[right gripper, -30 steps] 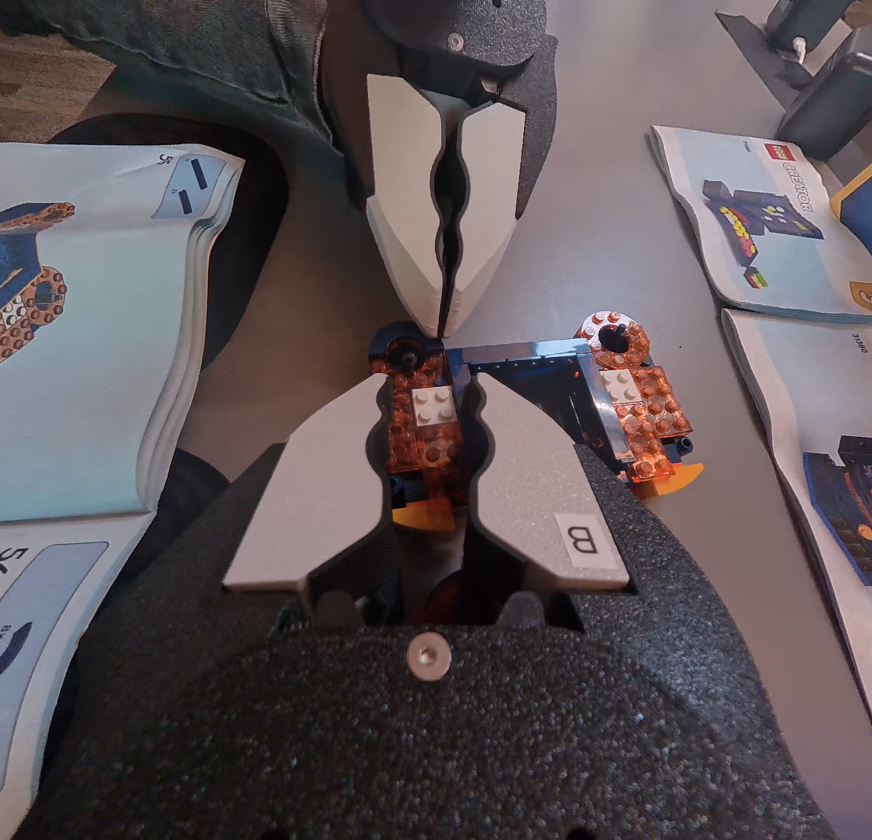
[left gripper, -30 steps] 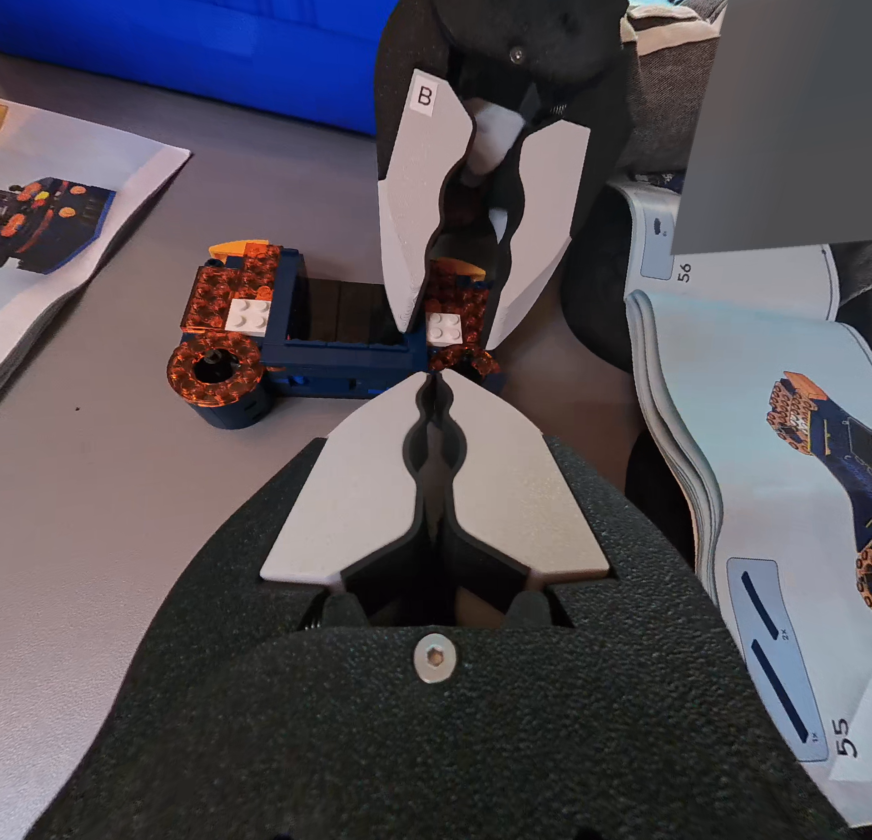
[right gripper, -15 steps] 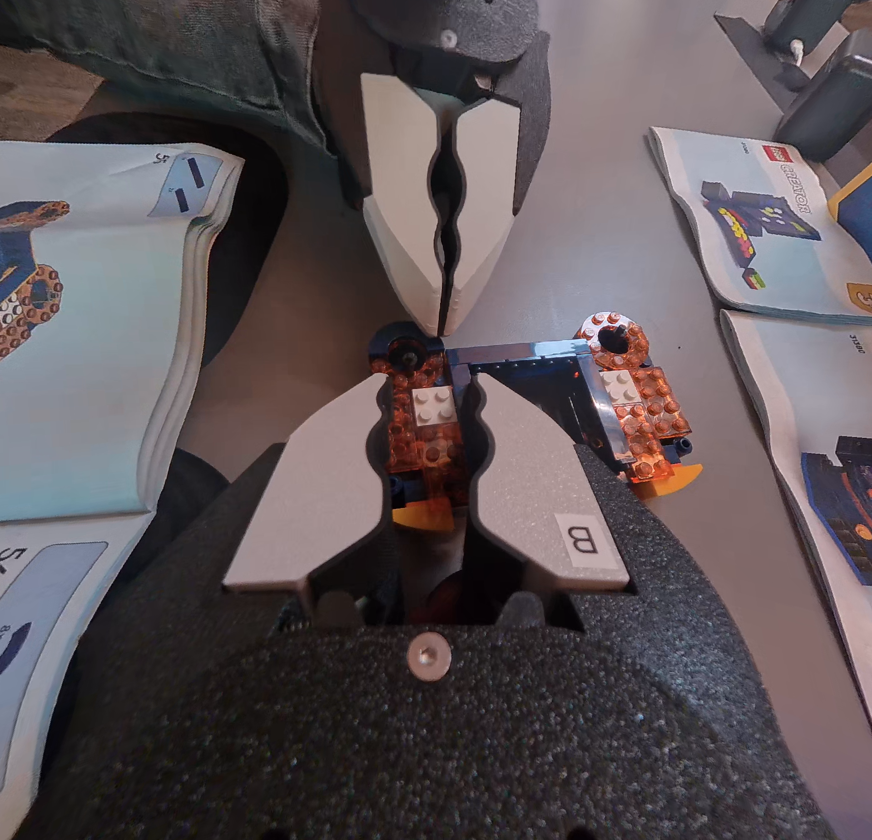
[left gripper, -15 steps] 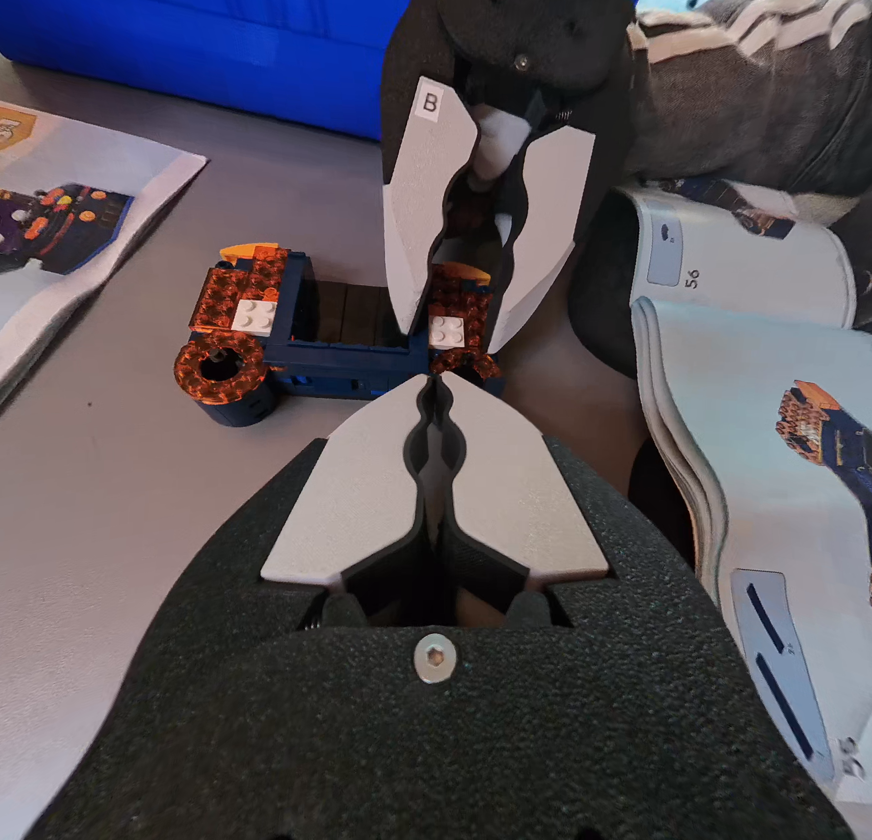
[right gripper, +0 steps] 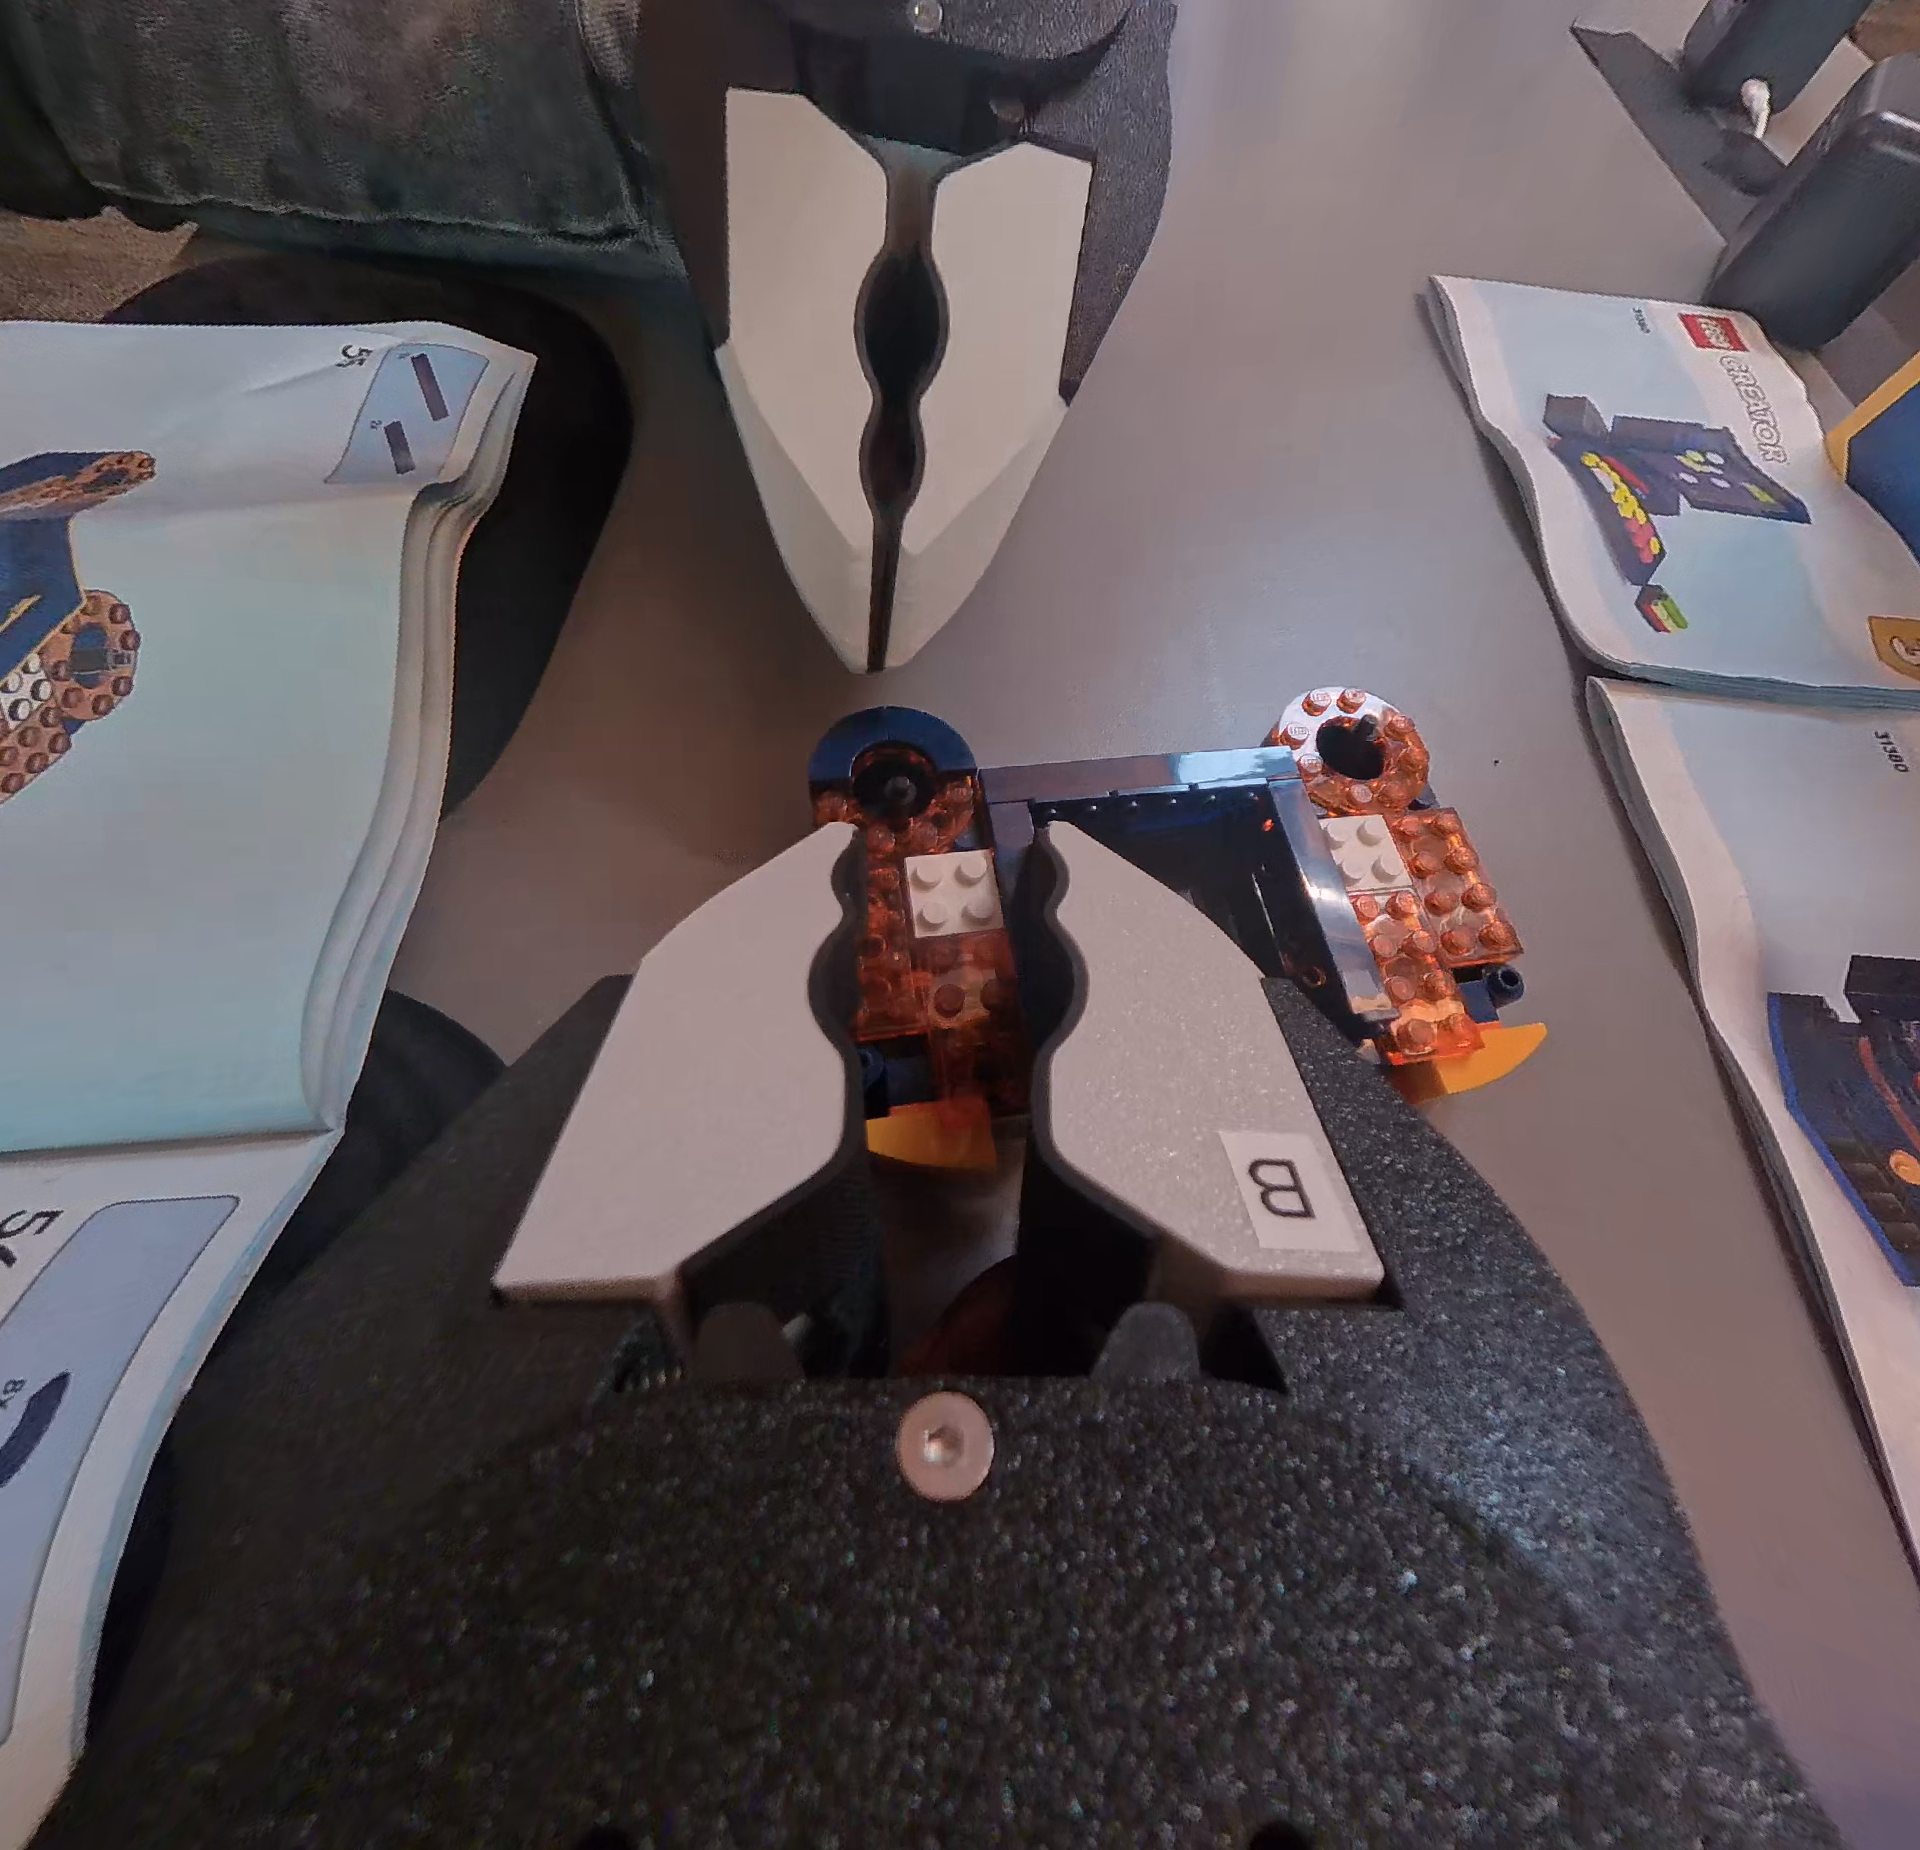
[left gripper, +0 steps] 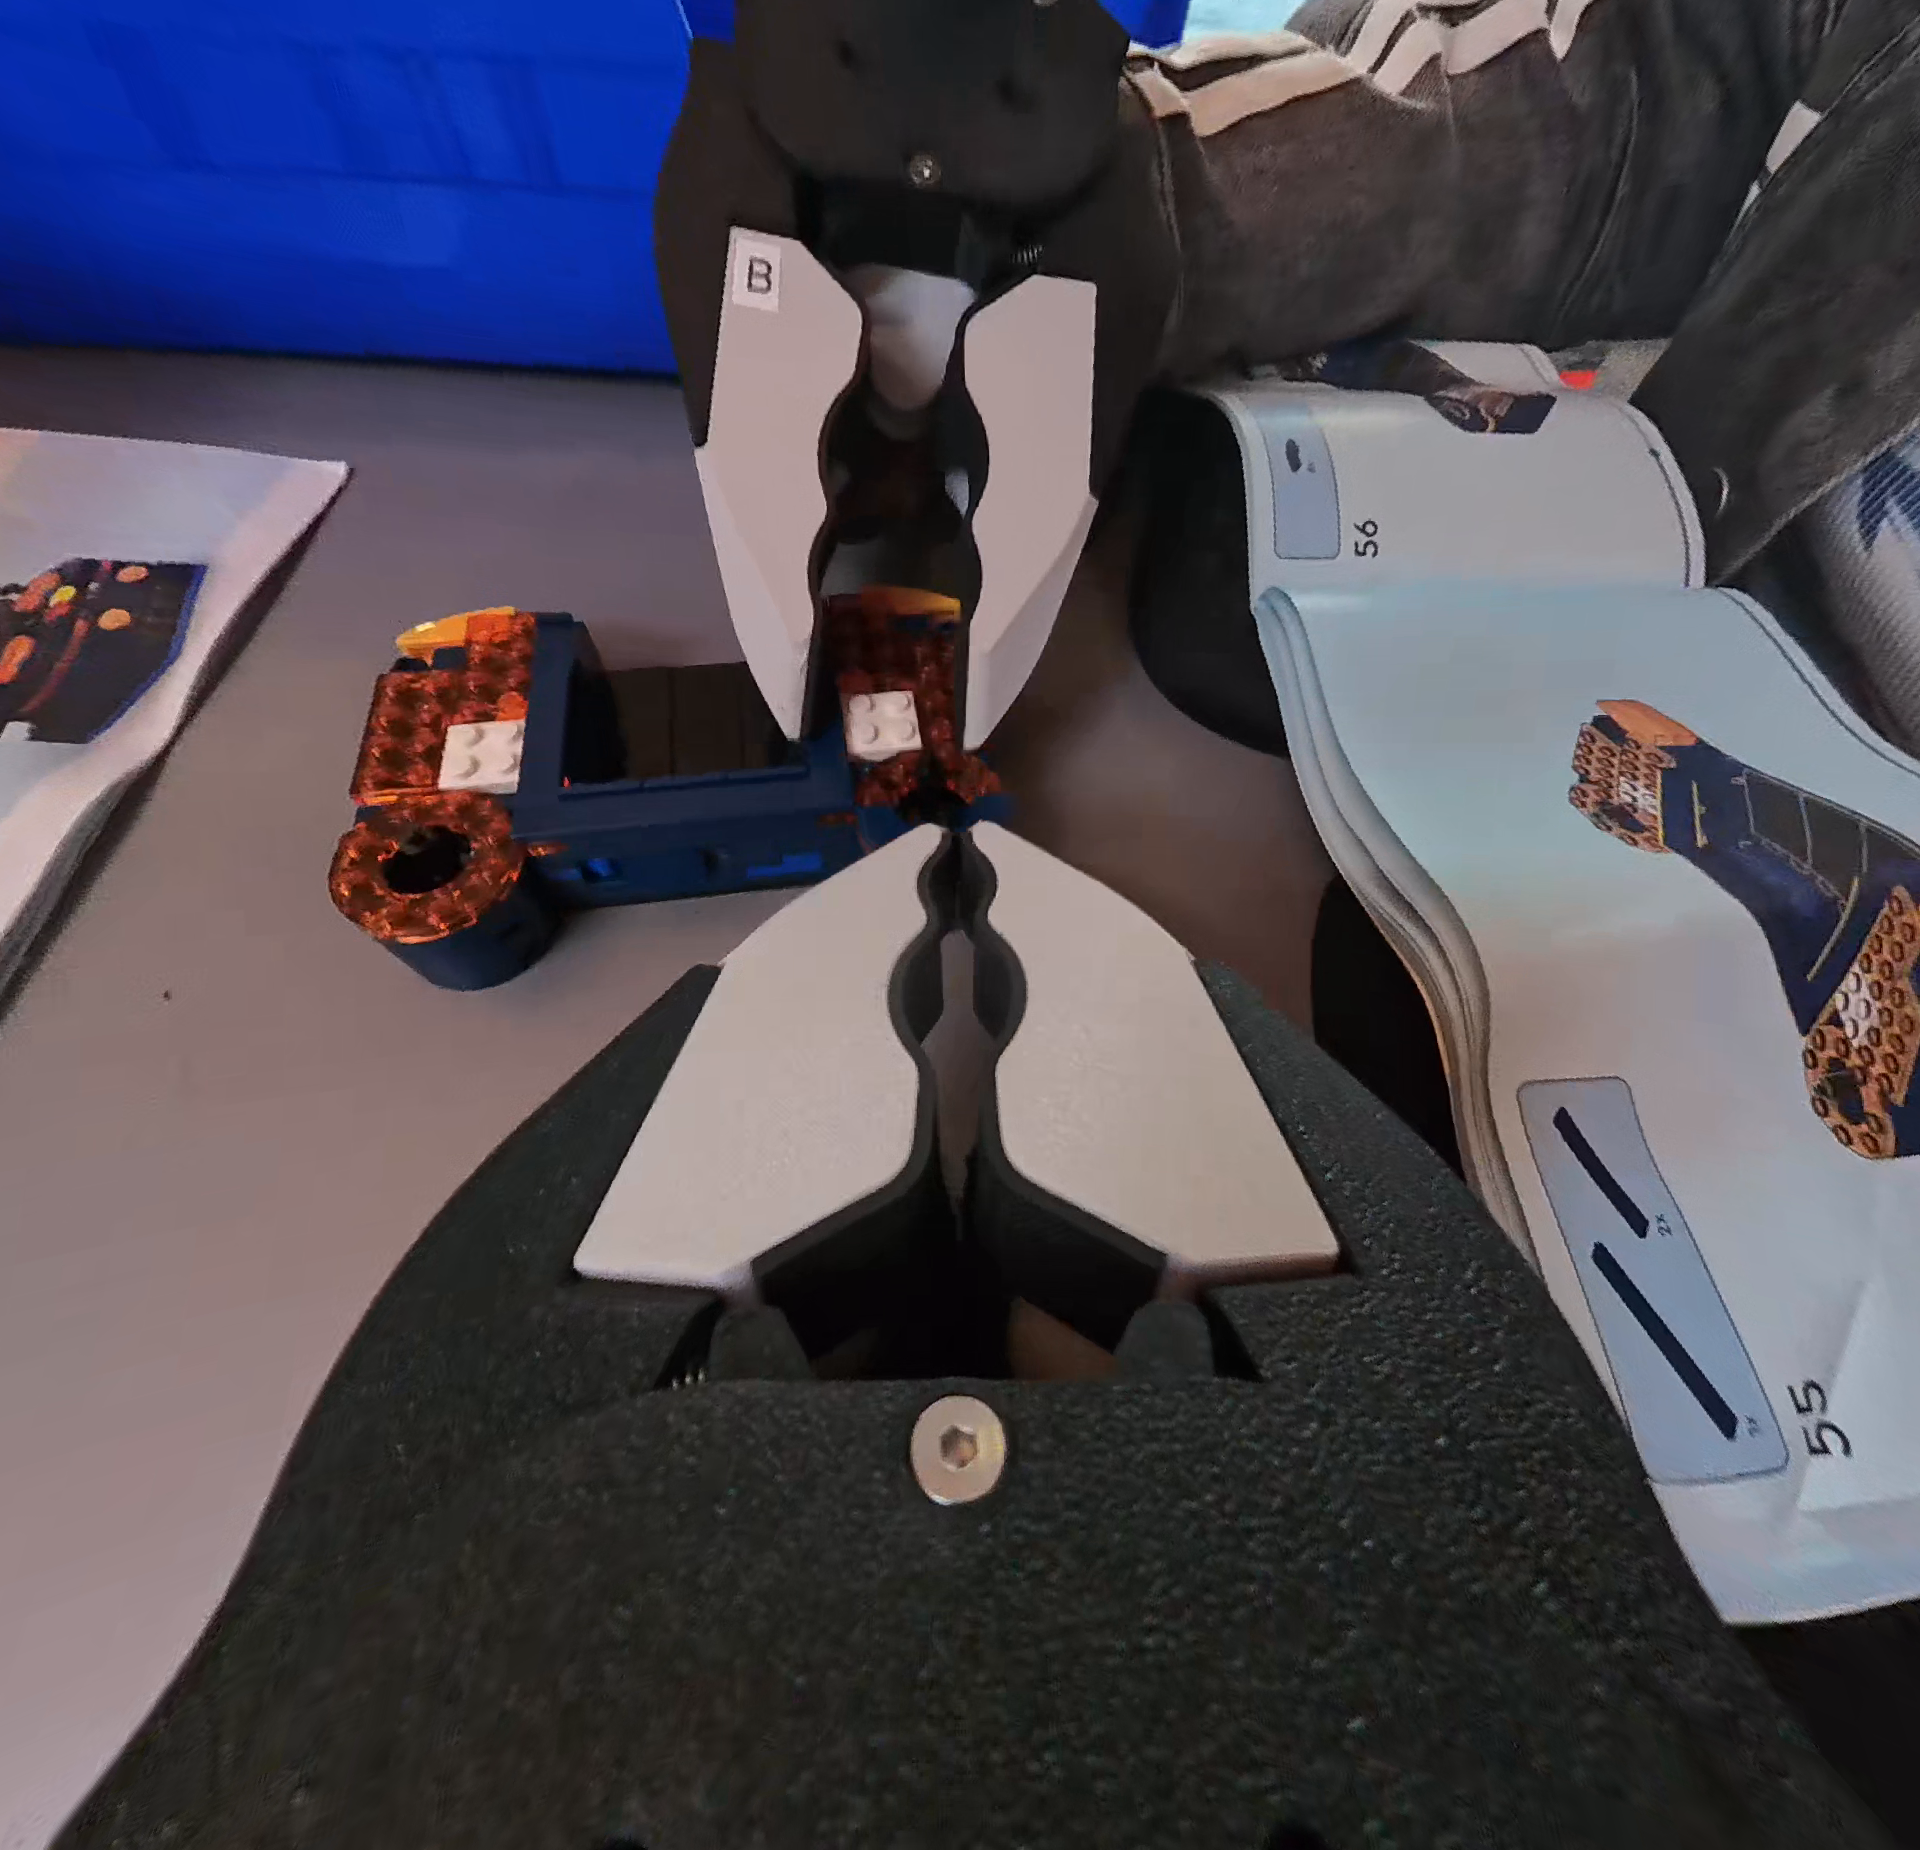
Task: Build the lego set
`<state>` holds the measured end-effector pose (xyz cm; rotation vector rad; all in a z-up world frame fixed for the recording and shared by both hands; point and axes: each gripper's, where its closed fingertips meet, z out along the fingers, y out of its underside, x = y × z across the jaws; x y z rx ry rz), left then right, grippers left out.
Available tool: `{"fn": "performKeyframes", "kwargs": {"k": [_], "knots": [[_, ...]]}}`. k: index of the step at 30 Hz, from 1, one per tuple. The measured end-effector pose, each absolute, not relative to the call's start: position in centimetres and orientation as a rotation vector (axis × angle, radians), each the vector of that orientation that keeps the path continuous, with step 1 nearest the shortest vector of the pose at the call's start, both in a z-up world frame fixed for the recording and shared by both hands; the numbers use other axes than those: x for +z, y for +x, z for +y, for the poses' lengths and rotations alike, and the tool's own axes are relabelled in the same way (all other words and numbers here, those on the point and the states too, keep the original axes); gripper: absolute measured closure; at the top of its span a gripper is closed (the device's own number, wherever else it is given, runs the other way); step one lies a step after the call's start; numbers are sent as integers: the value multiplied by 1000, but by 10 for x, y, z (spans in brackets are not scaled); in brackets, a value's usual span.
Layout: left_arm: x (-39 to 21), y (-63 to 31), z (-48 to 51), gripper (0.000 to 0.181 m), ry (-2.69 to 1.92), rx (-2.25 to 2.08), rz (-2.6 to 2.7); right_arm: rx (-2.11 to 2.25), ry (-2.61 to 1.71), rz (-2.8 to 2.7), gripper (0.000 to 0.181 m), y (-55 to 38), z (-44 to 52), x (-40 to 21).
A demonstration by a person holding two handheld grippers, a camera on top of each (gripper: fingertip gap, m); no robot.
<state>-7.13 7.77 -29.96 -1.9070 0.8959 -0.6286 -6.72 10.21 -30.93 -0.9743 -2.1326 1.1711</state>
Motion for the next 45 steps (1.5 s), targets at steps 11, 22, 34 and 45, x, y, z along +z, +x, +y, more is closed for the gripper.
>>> {"fn": "performKeyframes", "kwargs": {"k": [11,22,34,45], "knots": [[-308,-68,89,180,-2053,-707,738,1171,-974,-2133,152,-67,102,-309],[-259,-130,69,168,-1934,-467,710,1359,-973,-2064,144,-61,98,-291],[-330,-149,15,161,-2228,-418,1060,1431,-937,-2066,144,-54,89,-272],[-334,-132,15,181,-2195,-559,1100,1432,-928,-2080,144,-53,85,-271]]}}
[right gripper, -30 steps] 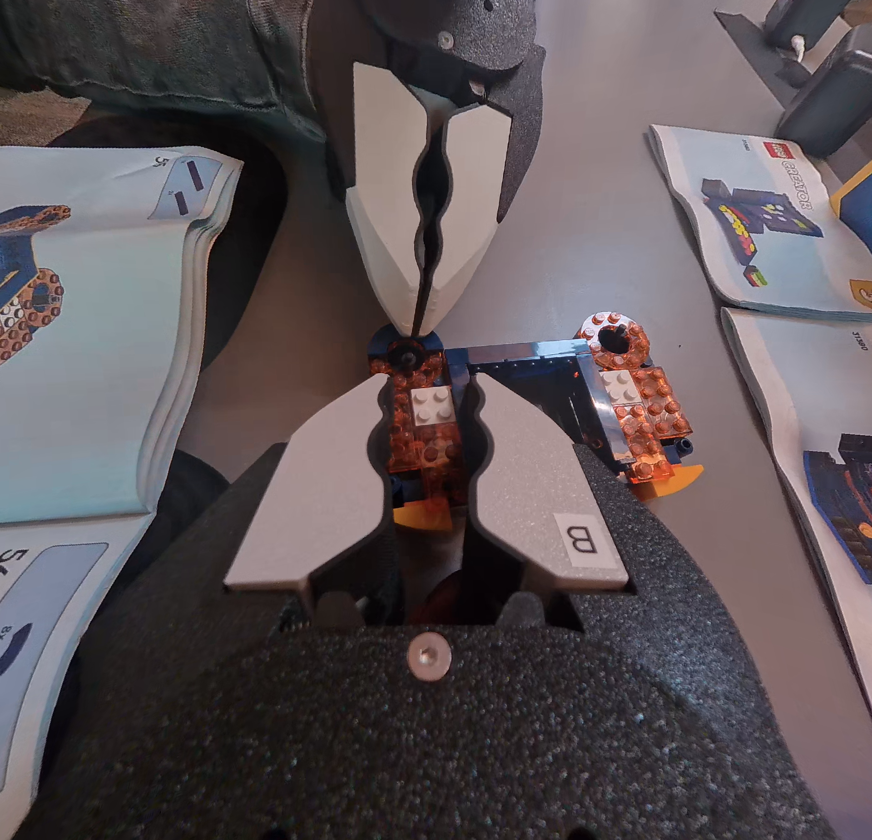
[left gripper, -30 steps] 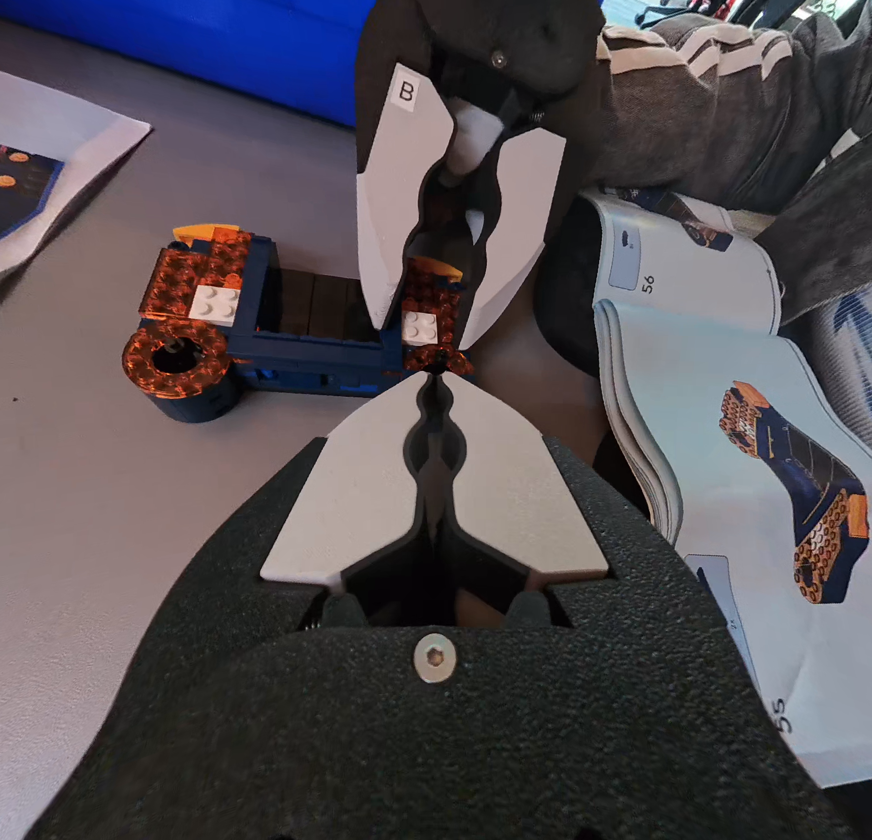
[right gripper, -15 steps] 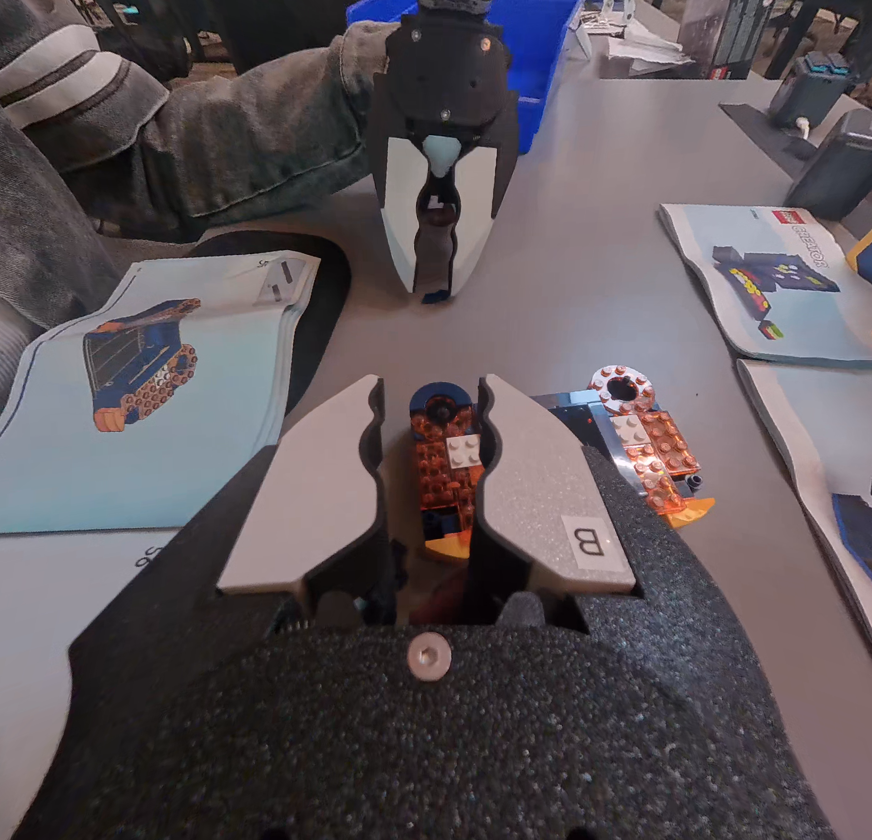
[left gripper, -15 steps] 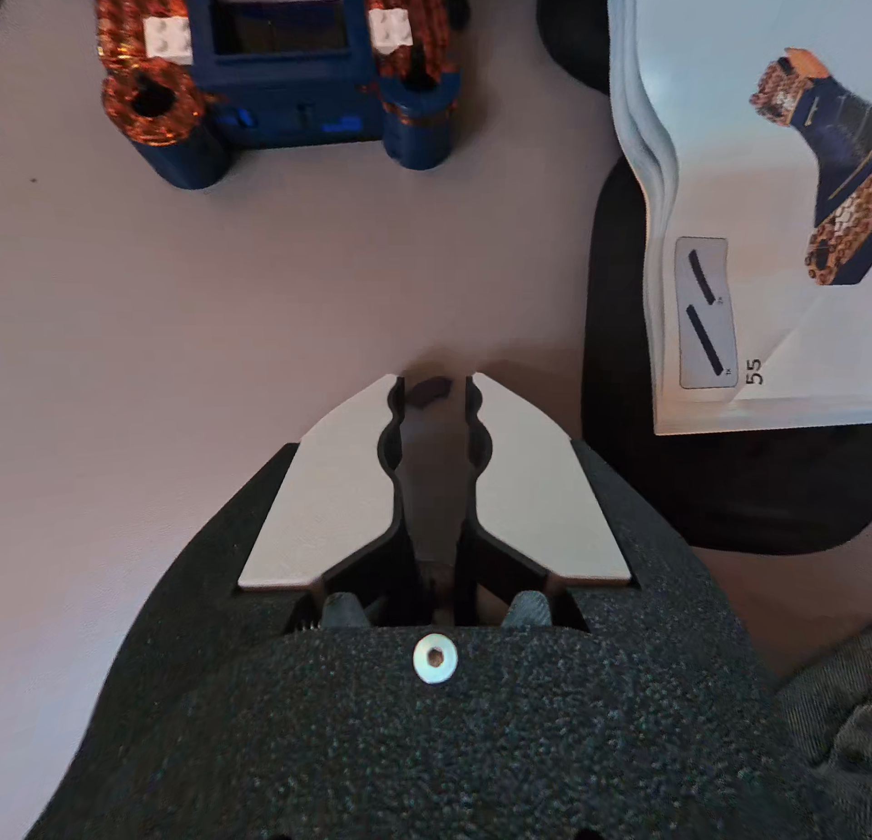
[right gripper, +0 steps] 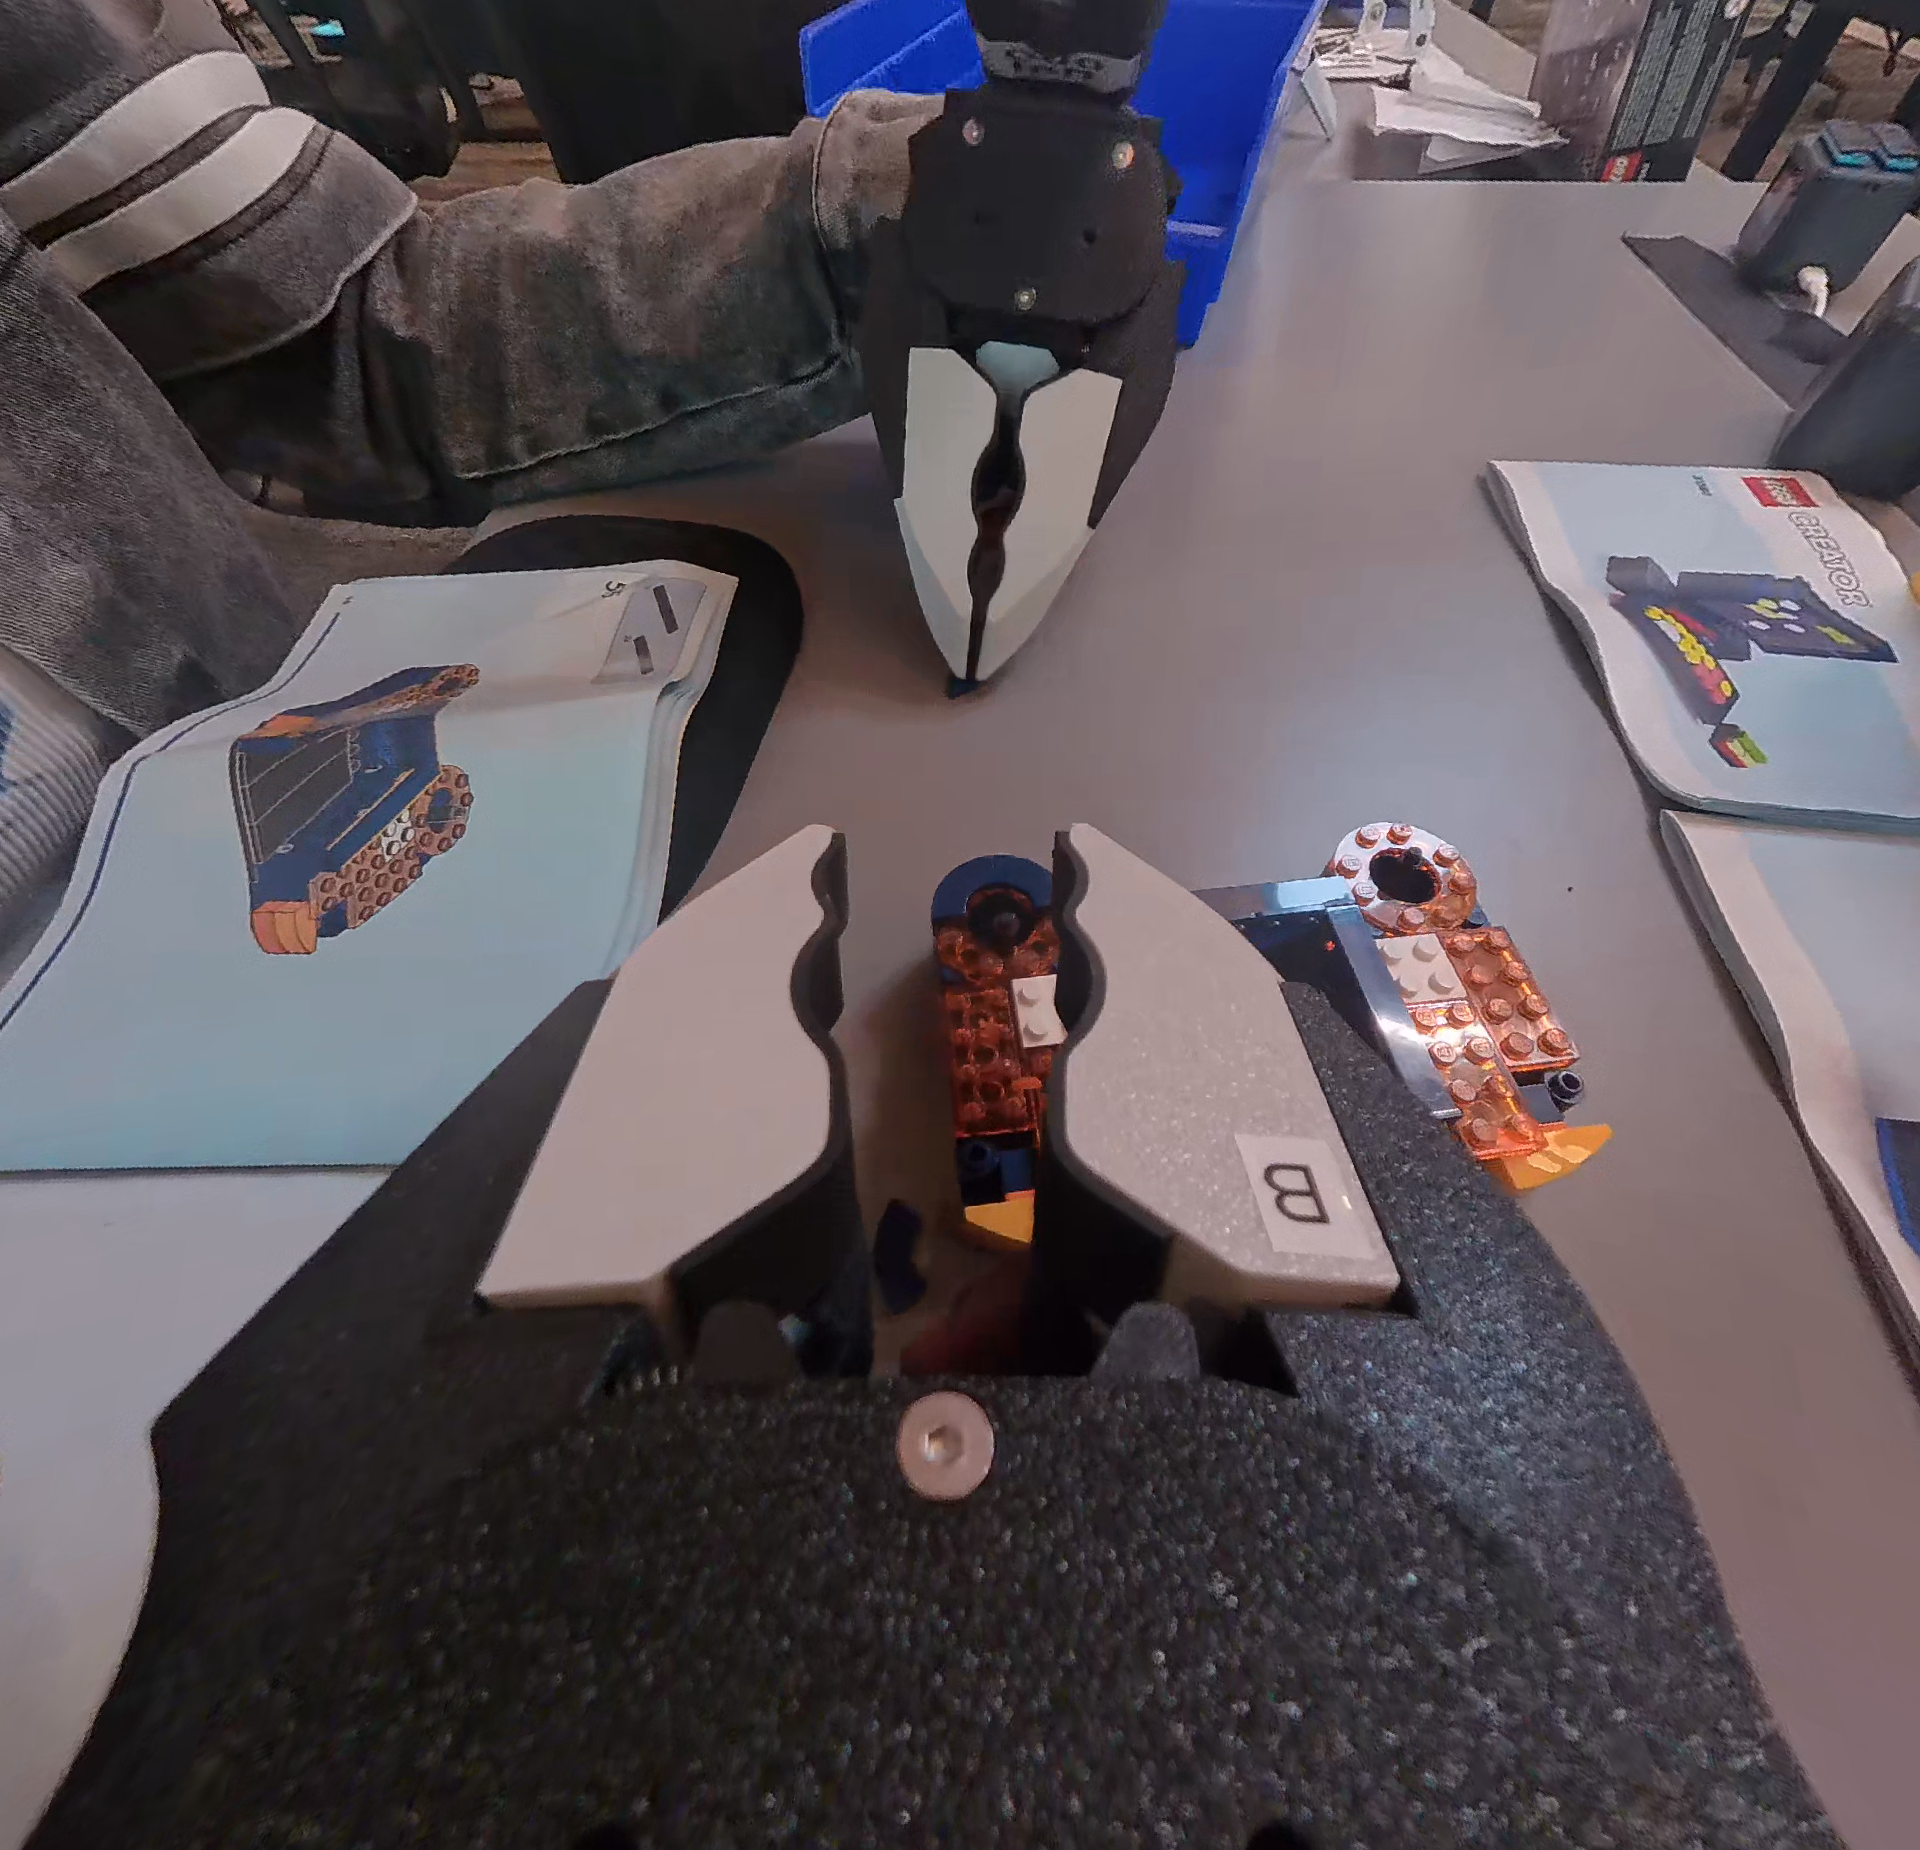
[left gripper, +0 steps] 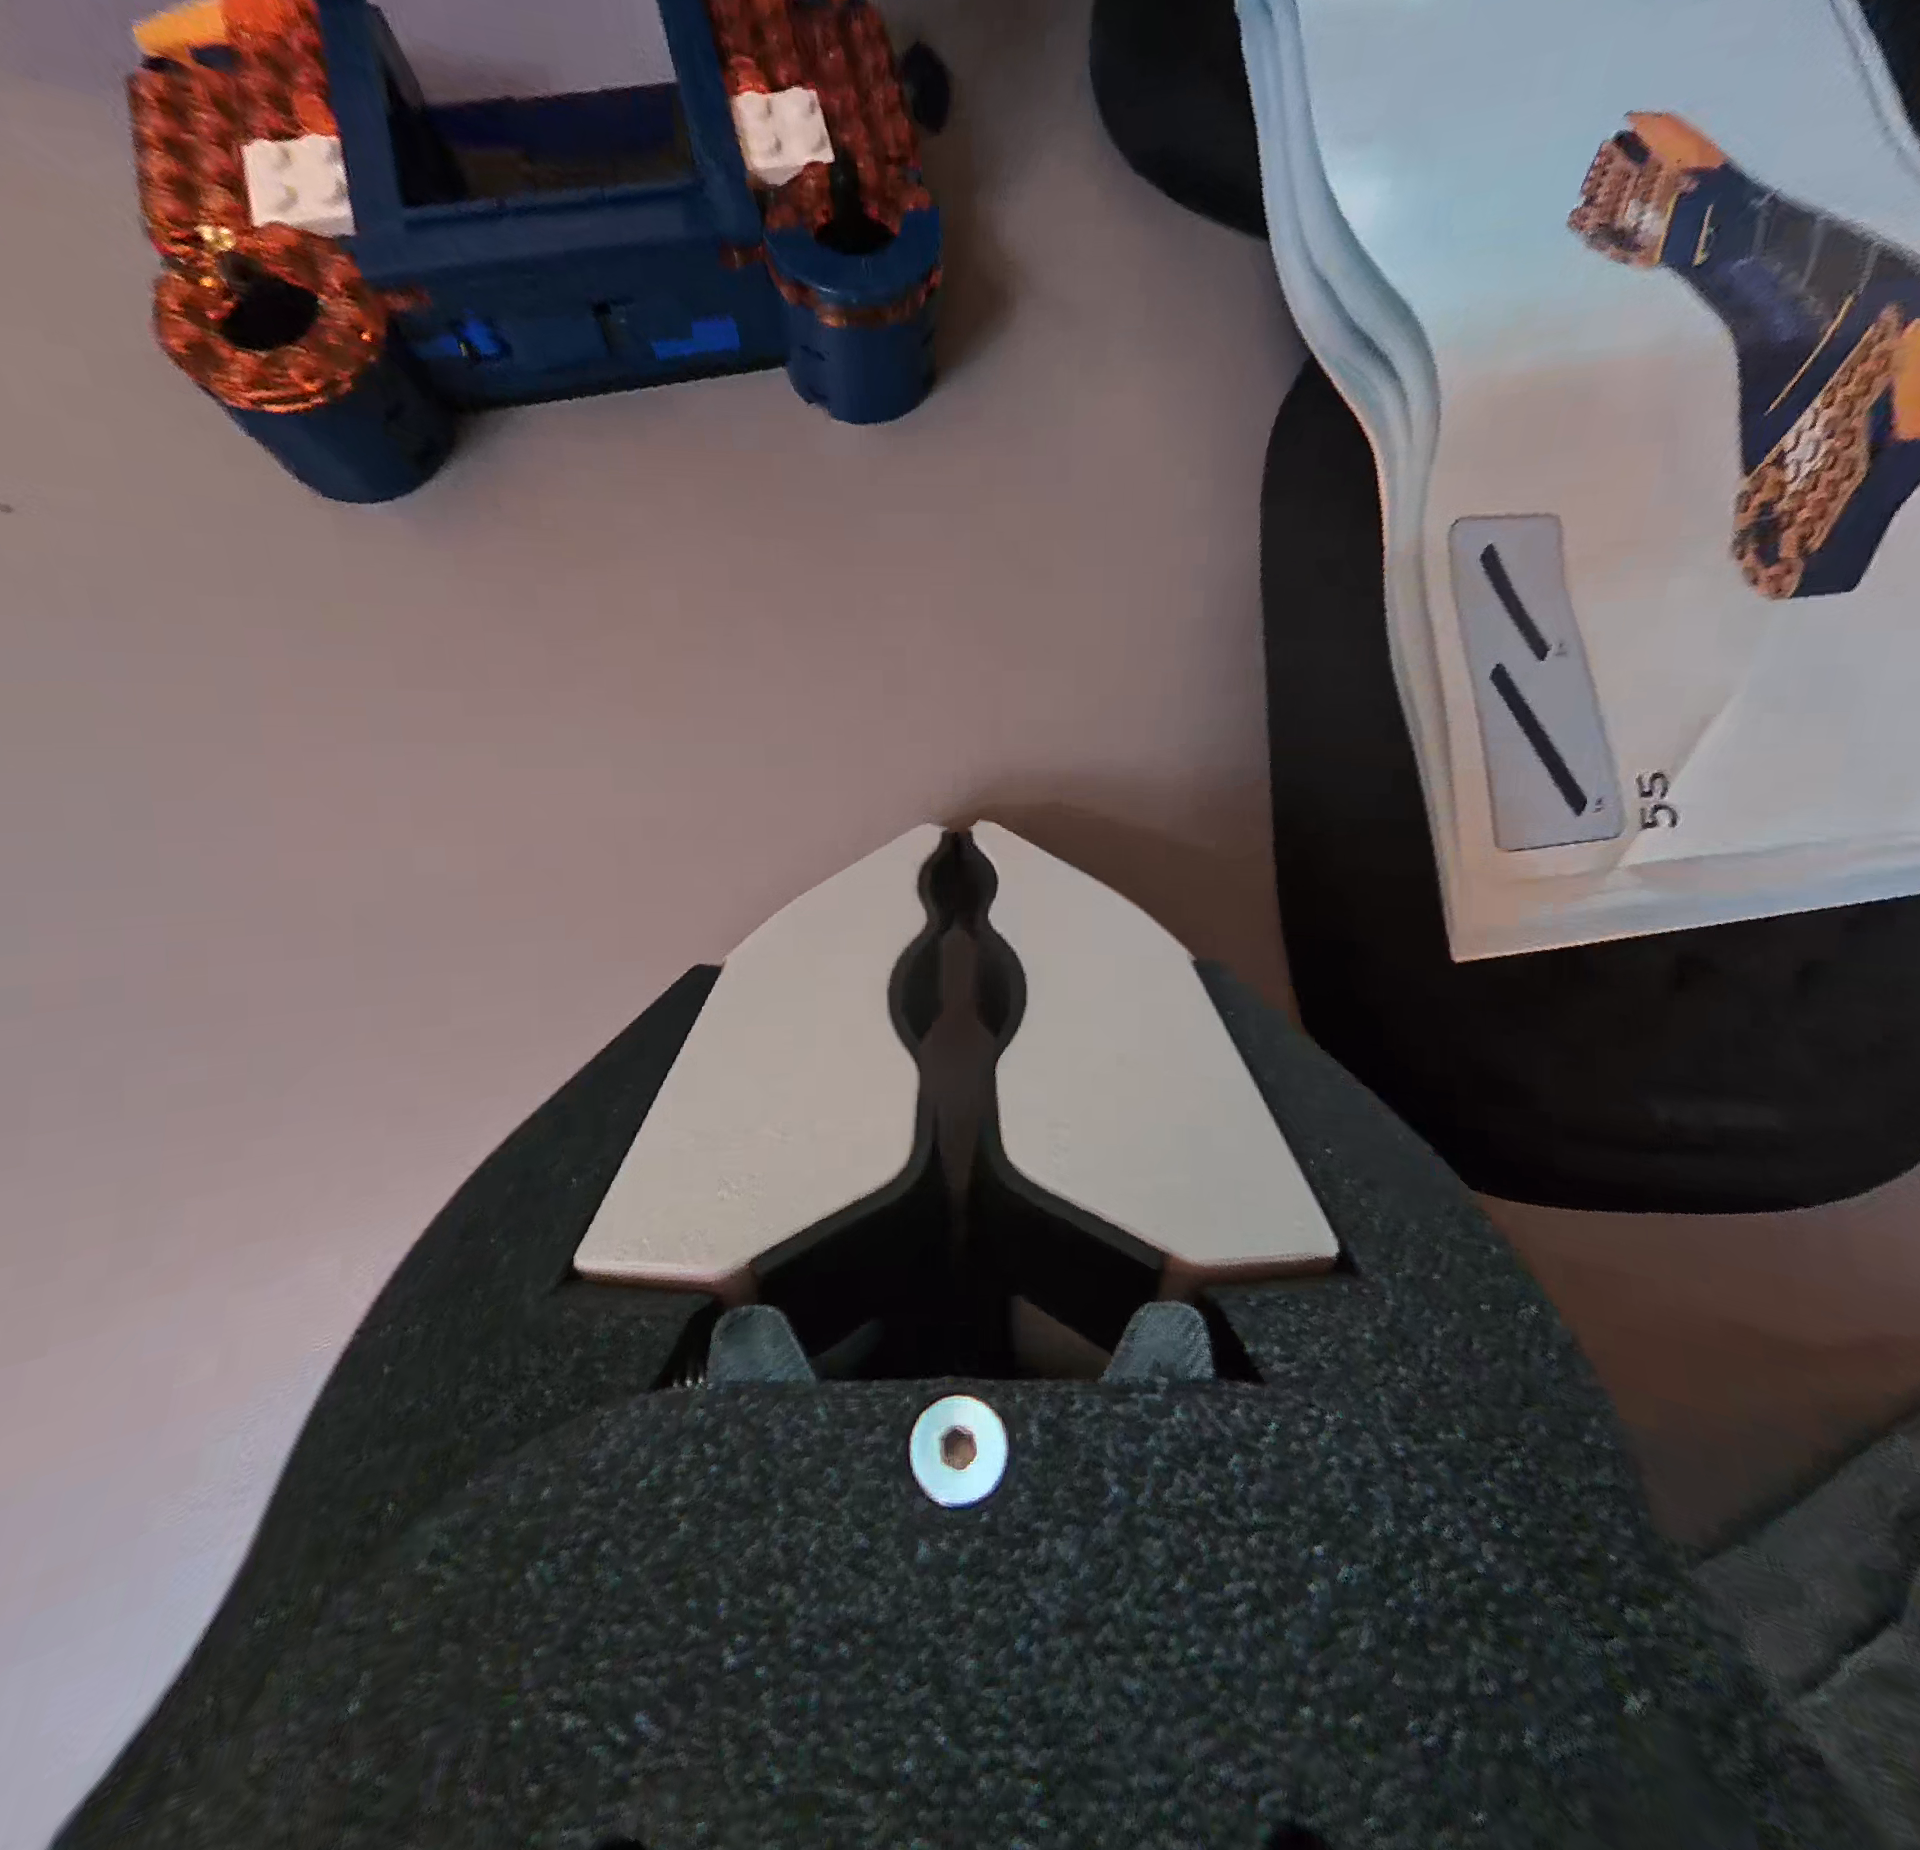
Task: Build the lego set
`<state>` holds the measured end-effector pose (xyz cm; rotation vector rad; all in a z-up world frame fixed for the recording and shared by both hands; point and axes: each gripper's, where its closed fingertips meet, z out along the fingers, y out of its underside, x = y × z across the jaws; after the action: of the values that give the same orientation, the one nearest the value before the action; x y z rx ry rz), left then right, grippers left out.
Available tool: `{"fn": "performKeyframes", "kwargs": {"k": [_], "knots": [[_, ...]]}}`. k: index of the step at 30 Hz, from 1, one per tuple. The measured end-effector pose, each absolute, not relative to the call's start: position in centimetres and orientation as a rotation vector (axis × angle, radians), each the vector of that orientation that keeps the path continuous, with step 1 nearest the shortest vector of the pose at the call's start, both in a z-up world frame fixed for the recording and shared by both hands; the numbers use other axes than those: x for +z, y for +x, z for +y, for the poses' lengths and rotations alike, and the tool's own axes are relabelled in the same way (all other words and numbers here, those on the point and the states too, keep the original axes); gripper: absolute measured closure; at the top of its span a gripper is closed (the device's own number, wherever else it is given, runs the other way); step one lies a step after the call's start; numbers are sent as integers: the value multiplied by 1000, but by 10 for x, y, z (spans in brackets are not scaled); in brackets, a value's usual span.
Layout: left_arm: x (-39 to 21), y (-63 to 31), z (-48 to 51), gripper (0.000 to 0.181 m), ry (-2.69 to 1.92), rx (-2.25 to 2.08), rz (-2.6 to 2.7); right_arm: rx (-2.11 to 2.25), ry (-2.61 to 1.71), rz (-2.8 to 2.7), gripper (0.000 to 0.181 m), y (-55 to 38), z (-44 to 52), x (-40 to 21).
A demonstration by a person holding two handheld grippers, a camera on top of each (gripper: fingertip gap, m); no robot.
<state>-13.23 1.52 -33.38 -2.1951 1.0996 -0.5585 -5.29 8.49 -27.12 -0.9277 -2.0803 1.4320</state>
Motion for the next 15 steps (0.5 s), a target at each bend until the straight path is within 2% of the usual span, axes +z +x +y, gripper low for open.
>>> {"fn": "performKeyframes", "kwargs": {"k": [6,12,15], "knots": [[-329,-134,28,181,-2190,-555,972,1426,-937,-2082,145,-53,84,-272],[-273,-150,77,181,-1983,-529,437,1359,-995,-2021,149,-61,95,-271],[-242,-154,98,181,-1795,-498,191,1175,-1018,-1917,151,-75,108,-260]]}}
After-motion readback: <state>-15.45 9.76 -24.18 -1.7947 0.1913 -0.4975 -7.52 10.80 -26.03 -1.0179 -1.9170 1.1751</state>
